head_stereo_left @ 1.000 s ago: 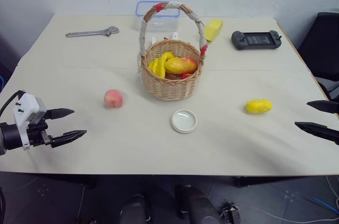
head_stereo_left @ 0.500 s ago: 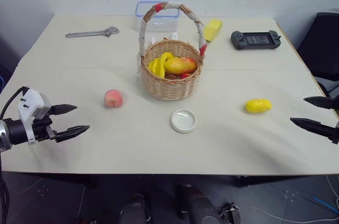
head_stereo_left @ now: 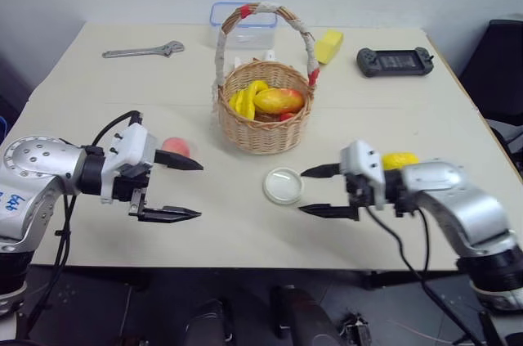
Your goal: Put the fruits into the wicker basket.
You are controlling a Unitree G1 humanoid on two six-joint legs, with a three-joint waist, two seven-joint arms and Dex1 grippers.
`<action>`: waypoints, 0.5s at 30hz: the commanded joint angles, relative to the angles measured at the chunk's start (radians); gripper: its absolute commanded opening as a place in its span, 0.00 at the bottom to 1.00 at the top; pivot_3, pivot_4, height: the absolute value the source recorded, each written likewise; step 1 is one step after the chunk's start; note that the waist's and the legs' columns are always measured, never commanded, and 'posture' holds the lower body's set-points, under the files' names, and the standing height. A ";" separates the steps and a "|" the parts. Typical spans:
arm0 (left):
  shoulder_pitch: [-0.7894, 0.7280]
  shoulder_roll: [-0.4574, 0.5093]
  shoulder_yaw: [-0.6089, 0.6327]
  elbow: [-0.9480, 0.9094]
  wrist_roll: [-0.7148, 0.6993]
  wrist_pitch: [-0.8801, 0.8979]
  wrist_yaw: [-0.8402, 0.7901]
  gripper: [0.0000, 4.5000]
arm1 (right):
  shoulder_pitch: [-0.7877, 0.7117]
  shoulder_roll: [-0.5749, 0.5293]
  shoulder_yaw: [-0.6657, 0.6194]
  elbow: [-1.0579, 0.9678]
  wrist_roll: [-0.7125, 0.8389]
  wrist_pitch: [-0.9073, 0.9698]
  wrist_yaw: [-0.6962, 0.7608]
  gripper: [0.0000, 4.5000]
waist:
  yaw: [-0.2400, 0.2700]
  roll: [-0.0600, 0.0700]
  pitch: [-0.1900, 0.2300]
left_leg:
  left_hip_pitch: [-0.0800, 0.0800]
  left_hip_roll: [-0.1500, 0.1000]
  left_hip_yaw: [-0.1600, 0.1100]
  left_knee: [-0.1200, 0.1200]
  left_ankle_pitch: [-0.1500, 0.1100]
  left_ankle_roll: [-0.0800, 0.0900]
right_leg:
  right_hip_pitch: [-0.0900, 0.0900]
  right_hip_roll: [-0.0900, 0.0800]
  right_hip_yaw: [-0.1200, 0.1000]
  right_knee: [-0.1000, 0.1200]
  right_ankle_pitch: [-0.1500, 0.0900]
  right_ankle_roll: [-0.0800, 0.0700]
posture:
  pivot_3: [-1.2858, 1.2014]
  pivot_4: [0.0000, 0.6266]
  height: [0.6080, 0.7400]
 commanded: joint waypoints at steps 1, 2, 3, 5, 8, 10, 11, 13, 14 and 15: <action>-0.021 -0.016 -0.022 -0.023 0.010 -0.022 -0.003 1.00 | -0.055 0.057 0.059 0.090 -0.098 -0.064 -0.032 0.56 | 0.000 0.000 0.000 | 0.000 0.000 0.000 0.000 0.000 0.000 | 0.000 0.000 0.000 0.000 0.000 0.000 | 0.52 0.24 1.00; -0.024 -0.019 -0.026 -0.024 0.012 -0.022 -0.002 1.00 | -0.064 0.070 0.073 0.115 -0.115 -0.075 -0.029 0.56 | 0.000 0.000 0.000 | 0.000 0.000 0.000 0.000 0.000 0.000 | 0.000 0.000 0.000 0.001 0.000 0.000 | 0.52 0.24 1.00; -0.026 -0.021 -0.028 -0.023 0.014 -0.022 -0.001 1.00 | -0.070 0.078 0.080 0.131 -0.127 -0.084 -0.024 0.56 | 0.000 0.000 0.000 | 0.000 0.000 0.000 0.000 0.000 0.000 | -0.001 0.000 0.000 0.002 0.000 0.000 | 0.52 0.24 1.00; -0.033 -0.026 -0.033 -0.022 0.016 -0.025 0.002 1.00 | -0.078 0.089 0.104 0.164 -0.155 -0.102 -0.009 0.56 | 0.000 0.000 0.000 | 0.000 0.000 0.000 0.001 0.000 0.000 | -0.001 0.000 0.000 0.004 0.000 0.001 | 0.52 0.24 1.00; -0.041 -0.034 -0.034 -0.020 0.018 -0.028 0.010 1.00 | -0.086 0.104 0.134 0.218 -0.204 -0.143 0.005 0.56 | 0.000 0.000 0.000 | 0.001 0.000 -0.001 0.002 0.001 -0.001 | -0.001 0.000 0.000 0.007 0.000 0.001 | 0.52 0.24 1.00; -0.045 -0.041 -0.032 -0.019 0.016 -0.026 0.020 1.00 | -0.093 0.122 0.141 0.255 -0.227 -0.162 -0.003 0.52 | -0.002 0.000 0.000 | 0.002 0.000 -0.001 0.003 0.001 -0.001 | -0.001 0.000 0.000 0.008 -0.001 0.001 | 0.52 0.24 1.00; -0.047 -0.044 -0.030 -0.020 0.014 -0.024 0.025 1.00 | -0.096 0.129 0.141 0.270 -0.235 -0.171 -0.005 0.48 | -0.003 0.000 0.000 | 0.002 0.000 -0.001 0.003 0.001 -0.001 | -0.001 0.000 0.000 0.009 -0.001 0.001 | 0.52 0.24 1.00; -0.048 -0.047 -0.029 -0.022 0.013 -0.021 0.027 1.00 | -0.092 0.132 0.141 0.287 -0.247 -0.201 0.009 0.34 | -0.003 0.000 0.000 | 0.003 0.000 -0.001 0.004 0.002 -0.001 | -0.001 0.000 0.000 0.011 -0.001 0.001 | 0.52 0.24 1.00; -0.048 -0.048 -0.029 -0.023 0.013 -0.020 0.027 1.00 | -0.090 0.132 0.140 0.292 -0.251 -0.216 0.017 0.28 | -0.002 0.000 0.000 | 0.003 0.000 -0.002 0.004 0.002 -0.002 | -0.001 0.000 0.000 0.011 0.000 0.001 | 0.52 0.24 1.00; -0.047 -0.049 -0.030 -0.024 0.012 -0.020 0.026 1.00 | -0.088 0.132 0.137 0.297 -0.258 -0.227 0.015 0.19 | -0.001 0.000 0.000 | 0.003 0.000 -0.002 0.004 0.003 -0.002 | -0.001 0.000 -0.001 0.012 -0.001 0.001 | 0.52 0.24 1.00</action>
